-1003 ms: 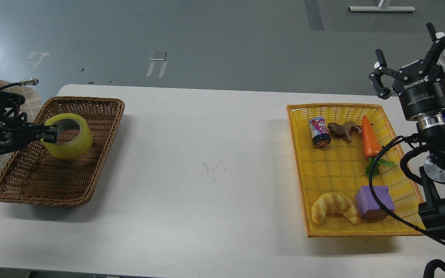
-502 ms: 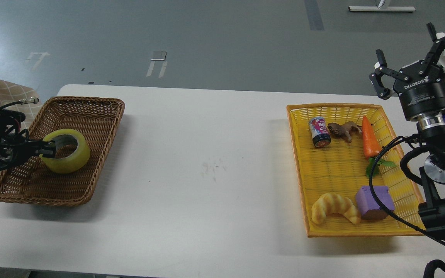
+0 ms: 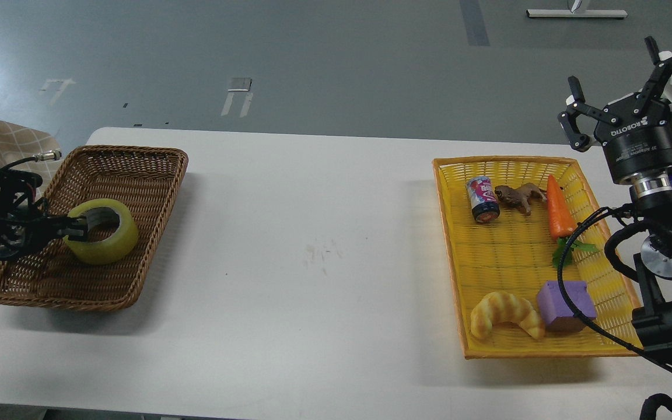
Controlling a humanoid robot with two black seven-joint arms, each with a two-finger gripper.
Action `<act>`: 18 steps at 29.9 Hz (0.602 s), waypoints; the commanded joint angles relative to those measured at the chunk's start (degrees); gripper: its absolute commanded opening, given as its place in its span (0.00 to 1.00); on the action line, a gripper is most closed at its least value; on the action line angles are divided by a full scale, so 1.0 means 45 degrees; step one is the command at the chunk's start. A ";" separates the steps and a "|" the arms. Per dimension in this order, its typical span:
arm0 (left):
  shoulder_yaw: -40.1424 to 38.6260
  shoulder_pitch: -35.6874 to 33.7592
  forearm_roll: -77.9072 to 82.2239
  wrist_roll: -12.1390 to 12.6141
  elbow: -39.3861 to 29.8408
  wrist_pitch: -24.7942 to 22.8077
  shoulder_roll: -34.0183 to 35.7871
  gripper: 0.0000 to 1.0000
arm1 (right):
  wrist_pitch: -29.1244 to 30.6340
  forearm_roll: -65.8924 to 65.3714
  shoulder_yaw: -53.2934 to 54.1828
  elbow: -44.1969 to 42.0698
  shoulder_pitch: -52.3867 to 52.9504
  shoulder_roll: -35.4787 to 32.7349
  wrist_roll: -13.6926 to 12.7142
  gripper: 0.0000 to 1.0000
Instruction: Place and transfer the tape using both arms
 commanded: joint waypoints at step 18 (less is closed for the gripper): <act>-0.0551 -0.3681 -0.5507 -0.0464 -0.1656 -0.0327 0.0858 0.94 | 0.0000 0.0000 0.0018 0.0011 0.0018 0.0000 0.0008 1.00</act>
